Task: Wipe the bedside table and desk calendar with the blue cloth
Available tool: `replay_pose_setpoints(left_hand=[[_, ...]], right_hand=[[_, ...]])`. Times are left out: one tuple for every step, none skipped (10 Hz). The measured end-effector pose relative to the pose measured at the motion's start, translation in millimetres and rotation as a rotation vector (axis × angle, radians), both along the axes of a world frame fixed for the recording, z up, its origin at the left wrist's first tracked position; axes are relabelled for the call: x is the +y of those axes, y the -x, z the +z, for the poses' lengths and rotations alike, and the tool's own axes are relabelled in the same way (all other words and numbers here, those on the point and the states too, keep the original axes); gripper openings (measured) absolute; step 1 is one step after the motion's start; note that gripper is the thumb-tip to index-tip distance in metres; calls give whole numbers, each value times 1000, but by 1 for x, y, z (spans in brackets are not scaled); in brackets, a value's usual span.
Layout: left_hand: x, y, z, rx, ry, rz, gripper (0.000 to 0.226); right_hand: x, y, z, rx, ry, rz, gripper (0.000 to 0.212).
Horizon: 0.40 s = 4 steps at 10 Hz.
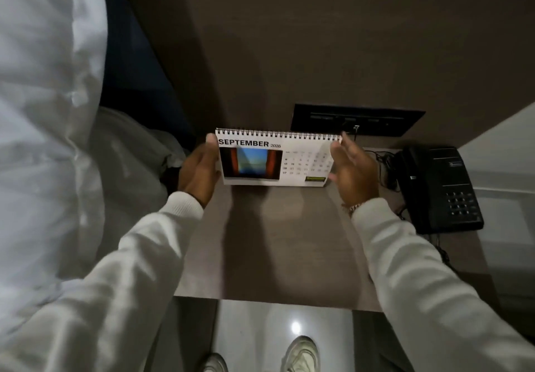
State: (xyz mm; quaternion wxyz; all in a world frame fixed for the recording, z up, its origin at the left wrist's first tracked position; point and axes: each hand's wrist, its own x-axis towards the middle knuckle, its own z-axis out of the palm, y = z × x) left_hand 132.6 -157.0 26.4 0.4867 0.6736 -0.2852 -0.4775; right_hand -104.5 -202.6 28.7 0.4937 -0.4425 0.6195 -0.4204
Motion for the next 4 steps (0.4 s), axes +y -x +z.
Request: replay_pose_setpoints(left_hand=[[-14, -7, -11, 13, 12, 10, 35], [-17, -13, -24, -48, 21, -14, 27], [-18, -16, -35, -114, 45, -47, 28], [-20, -18, -34, -124, 30, -44, 32]], right_hand=[[-23, -11, -9, -81, -18, 6, 52], [-27, -16, -21, -79, -43, 16, 55], [-26, -19, -31, -75, -53, 19, 61], [-26, -19, -29, -12, -31, 13, 66]])
